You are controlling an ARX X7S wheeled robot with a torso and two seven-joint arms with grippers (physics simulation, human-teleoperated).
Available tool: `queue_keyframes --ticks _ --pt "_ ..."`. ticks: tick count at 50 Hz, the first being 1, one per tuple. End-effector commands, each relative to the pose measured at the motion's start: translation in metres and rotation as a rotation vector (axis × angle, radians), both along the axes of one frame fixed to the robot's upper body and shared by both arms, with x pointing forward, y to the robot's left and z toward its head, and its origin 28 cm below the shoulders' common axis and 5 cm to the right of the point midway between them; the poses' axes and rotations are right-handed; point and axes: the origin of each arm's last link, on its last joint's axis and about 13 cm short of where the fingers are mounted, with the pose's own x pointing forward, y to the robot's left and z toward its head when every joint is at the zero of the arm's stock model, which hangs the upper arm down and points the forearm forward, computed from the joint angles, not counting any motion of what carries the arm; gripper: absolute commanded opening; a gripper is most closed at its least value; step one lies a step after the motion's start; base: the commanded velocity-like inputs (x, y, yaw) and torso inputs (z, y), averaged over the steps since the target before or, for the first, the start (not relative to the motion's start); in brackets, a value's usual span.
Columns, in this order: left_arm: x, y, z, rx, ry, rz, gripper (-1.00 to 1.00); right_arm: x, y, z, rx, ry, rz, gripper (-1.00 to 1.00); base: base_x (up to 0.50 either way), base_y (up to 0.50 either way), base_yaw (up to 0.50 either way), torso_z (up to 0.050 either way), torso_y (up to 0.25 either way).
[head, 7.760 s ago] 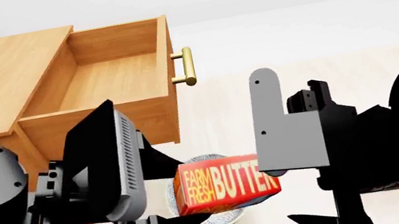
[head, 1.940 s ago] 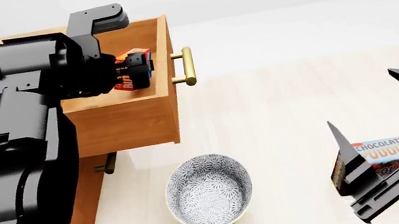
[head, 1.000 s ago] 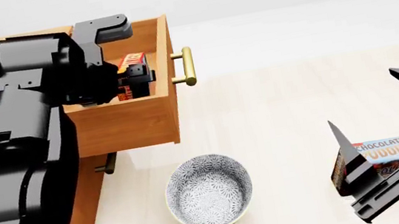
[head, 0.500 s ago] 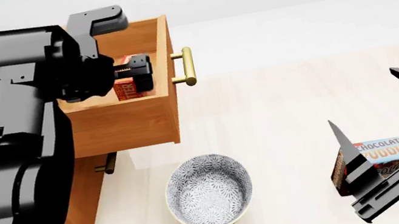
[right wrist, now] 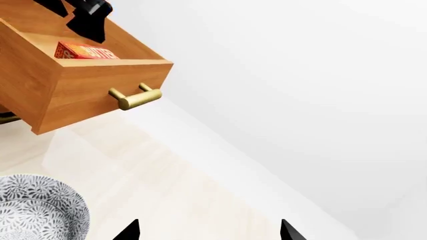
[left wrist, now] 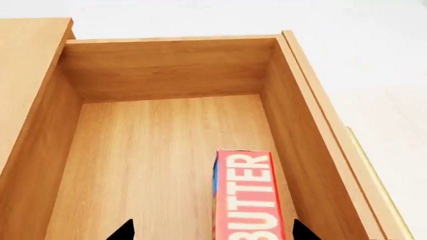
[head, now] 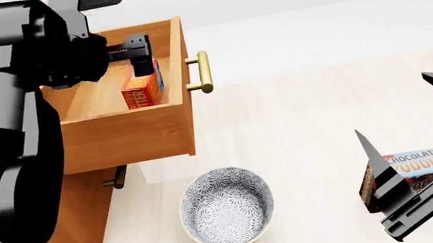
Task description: Put the butter at the back in the top drawer of the cabinet and close it.
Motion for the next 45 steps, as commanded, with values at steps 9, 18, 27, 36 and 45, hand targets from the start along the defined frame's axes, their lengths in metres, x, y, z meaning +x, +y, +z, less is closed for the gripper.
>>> queue_keyframes --ticks 9,18,27,36,45 --pt "-0.005 -0.001 0.033 -0.028 -0.079 -0.037 1.00 0.000 0.000 0.004 -0.006 -0.008 0.001 1.00 0.00 0.00 0.00 0.000 0.000" --pt "-0.010 -0.013 0.053 0.022 -0.114 -0.031 1.00 0.000 0.001 0.005 -0.013 -0.008 0.004 1.00 0.00 0.00 0.00 0.000 0.000" --pt "-0.018 -0.029 0.077 0.114 -0.170 0.018 1.00 0.000 0.001 0.005 -0.016 -0.008 0.006 1.00 0.00 0.00 0.00 0.000 0.000" --pt "-0.029 -0.055 0.100 0.211 -0.251 0.051 1.00 0.000 0.002 0.007 -0.017 -0.014 0.014 1.00 0.00 0.00 0.00 0.000 0.000" --pt "-0.040 -0.090 0.094 0.335 -0.278 0.077 1.00 0.001 0.003 0.006 -0.019 -0.009 0.017 1.00 0.00 0.00 0.00 0.000 0.000"
